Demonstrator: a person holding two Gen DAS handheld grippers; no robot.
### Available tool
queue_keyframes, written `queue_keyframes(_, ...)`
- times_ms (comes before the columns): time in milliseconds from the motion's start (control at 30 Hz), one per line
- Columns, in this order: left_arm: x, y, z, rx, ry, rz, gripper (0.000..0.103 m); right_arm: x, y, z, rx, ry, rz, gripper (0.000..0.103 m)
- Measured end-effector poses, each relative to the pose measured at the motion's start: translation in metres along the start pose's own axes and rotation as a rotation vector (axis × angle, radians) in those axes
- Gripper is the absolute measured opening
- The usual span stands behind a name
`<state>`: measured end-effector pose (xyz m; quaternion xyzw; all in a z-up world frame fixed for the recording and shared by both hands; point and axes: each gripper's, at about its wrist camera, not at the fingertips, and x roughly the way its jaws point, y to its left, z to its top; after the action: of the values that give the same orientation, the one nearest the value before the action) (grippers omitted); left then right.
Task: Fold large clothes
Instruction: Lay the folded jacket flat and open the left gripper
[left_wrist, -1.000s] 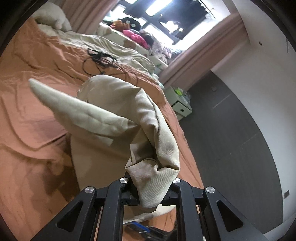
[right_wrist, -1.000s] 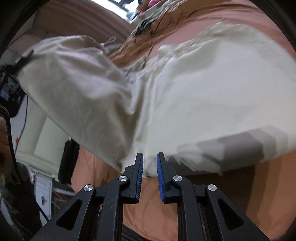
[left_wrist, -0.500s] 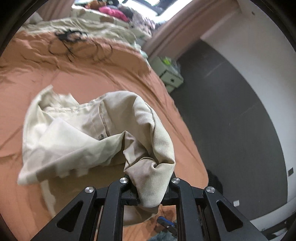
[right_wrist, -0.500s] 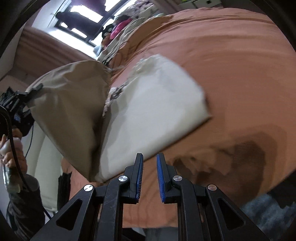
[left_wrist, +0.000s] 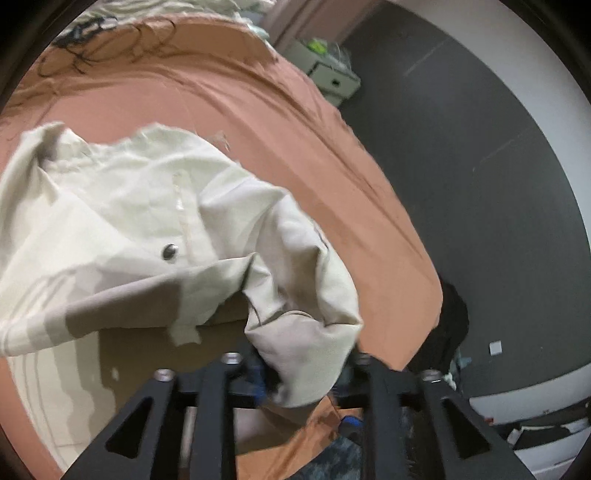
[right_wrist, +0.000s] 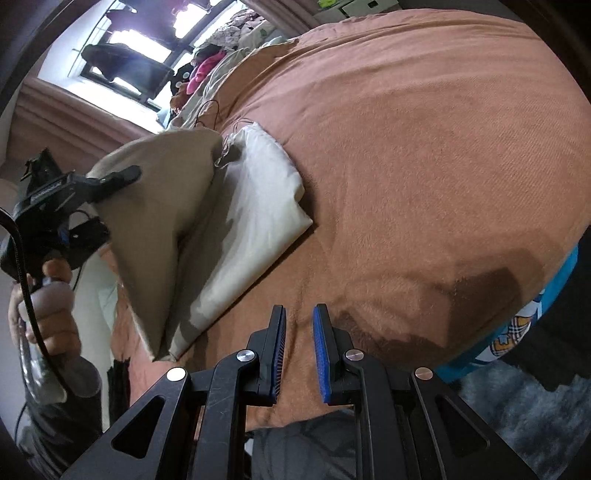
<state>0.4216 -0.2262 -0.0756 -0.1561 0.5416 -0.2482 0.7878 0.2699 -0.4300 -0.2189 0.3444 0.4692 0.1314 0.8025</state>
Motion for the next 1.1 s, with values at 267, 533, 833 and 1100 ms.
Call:
queue_keyframes(267, 0.004, 0.004, -0.006, 0.013, 0.048, -0.131, 0.079, -0.002, 0.021, 0.013, -0.050, -0.020, 0.047, 0.049)
queue_keyframes(533, -0.060, 0.064, -0.022, -0.069, -0.076, -0.053, 0.080, 0.035, 0.045, 0.048, -0.094, 0.005, 0.110, 0.066)
queue_keyframes(833, -0.120, 0.157, -0.069, -0.206, -0.190, 0.121, 0.080, 0.085, 0.048, 0.069, -0.084, 0.053, 0.064, 0.059)
queue_keyframes(1100, -0.100, 0.210, -0.112, -0.312, -0.130, 0.210, 0.067, 0.069, 0.044, 0.075, -0.103, -0.009, 0.083, 0.013)
